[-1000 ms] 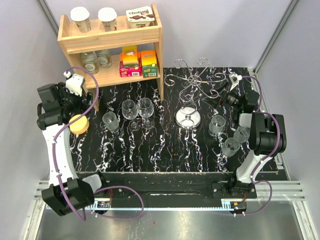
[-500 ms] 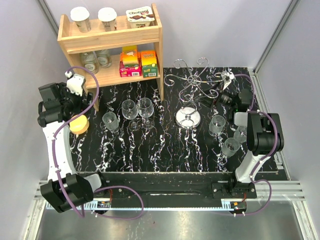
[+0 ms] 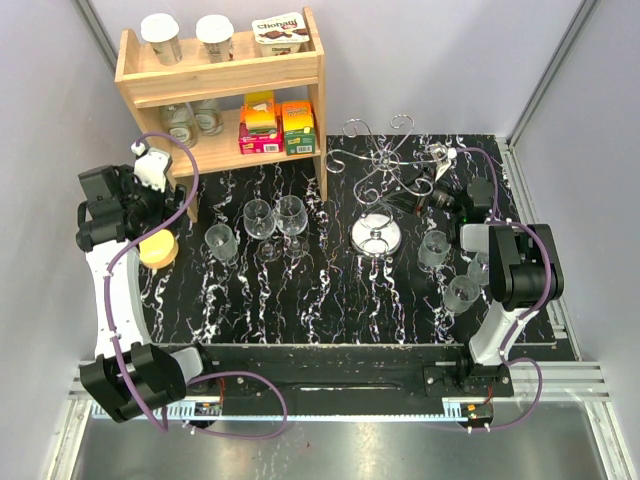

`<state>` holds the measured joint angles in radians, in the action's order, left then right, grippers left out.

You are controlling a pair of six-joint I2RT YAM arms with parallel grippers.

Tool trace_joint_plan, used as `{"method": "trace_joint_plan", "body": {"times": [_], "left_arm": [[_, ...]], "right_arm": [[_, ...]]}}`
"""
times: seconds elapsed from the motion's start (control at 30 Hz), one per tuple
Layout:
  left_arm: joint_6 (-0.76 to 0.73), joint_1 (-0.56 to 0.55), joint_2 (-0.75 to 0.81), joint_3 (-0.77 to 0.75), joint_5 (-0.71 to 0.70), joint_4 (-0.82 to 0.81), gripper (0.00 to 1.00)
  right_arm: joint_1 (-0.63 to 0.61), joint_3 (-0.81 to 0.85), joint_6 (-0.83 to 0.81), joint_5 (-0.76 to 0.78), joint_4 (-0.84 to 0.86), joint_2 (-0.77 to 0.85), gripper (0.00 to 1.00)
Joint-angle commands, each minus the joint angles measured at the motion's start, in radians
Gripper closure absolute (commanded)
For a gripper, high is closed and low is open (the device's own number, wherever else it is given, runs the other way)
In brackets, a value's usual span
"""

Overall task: Place the wine glass upside down on the wine glass rack
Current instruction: Move the wine rack to the center of the board.

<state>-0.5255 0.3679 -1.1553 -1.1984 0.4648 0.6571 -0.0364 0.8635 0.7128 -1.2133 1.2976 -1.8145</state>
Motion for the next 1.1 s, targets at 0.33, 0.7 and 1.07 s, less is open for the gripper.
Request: {"method": "trace_joint_plan", "body": {"times": [0.33,0.7,1.07], "left_arm": [[-0.031,-0.007,0.023,-0.012,-0.032,-0.033,0.06],[-0.027,-0.021,0.025,-0.018,-0.040,-0.024,0.06],[-0.018,-0.044,0.029,-0.010,-0.046,-0.024,0.06]], "right_arm": [[-0.008,-0.020,0.037,-0.009,0.253,0.034,0.92],[-0.008,-0.092,0.074,-0.008,0.249,0.104,1.00],[-0.023,-0.210,0.054,0.028,0.258,0.207,1.00]]}}
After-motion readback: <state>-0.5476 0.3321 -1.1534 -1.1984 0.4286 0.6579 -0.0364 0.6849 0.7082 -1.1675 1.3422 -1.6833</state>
